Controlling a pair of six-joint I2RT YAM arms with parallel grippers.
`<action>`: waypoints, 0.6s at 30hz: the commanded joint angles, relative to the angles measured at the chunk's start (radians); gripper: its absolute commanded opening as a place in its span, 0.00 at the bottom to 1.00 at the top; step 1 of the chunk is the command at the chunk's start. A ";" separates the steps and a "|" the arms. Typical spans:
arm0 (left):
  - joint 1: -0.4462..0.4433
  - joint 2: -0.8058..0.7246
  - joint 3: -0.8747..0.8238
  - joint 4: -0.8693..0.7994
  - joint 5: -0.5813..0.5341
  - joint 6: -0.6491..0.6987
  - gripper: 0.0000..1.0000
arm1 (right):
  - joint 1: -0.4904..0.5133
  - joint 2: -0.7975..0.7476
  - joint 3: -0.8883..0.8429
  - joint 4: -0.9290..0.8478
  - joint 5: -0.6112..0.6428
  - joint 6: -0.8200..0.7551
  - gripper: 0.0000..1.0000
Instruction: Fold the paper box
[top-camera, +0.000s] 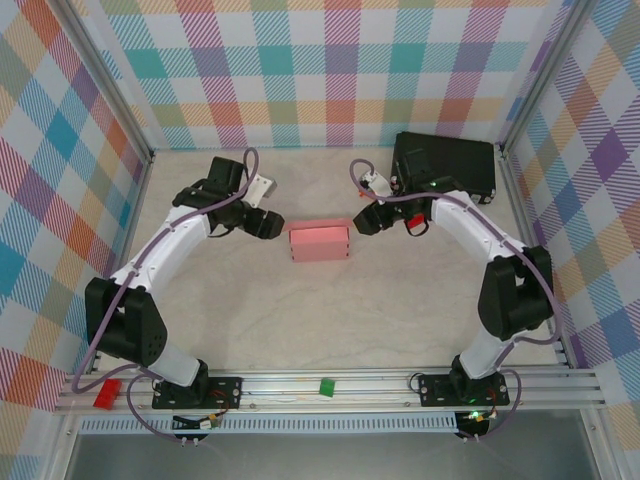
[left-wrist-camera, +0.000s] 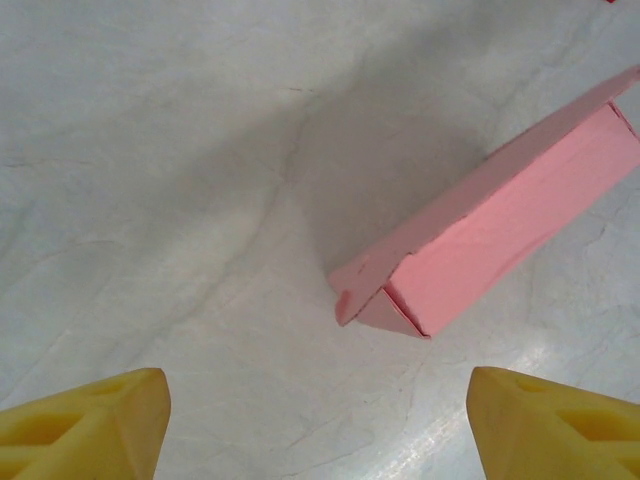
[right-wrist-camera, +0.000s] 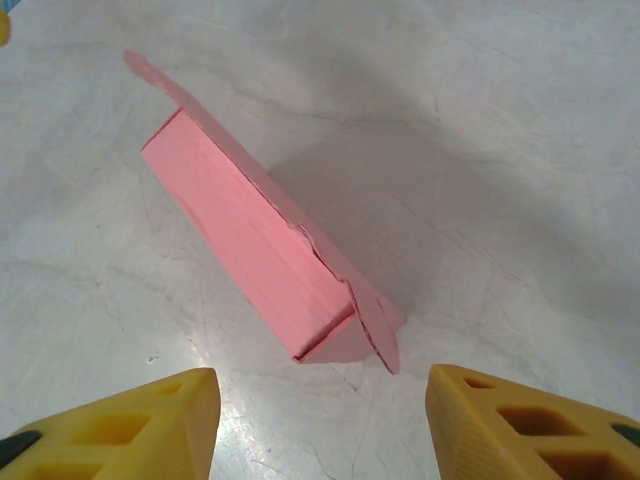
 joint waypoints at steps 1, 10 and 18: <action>-0.001 0.002 -0.005 -0.023 0.045 0.003 0.75 | -0.007 0.046 0.069 -0.084 -0.059 -0.052 0.57; -0.001 0.080 0.028 -0.063 0.115 -0.008 0.63 | -0.006 0.105 0.105 -0.105 -0.047 0.003 0.54; -0.001 0.122 0.031 -0.026 0.170 -0.030 0.60 | -0.006 0.117 0.104 -0.099 -0.052 0.024 0.49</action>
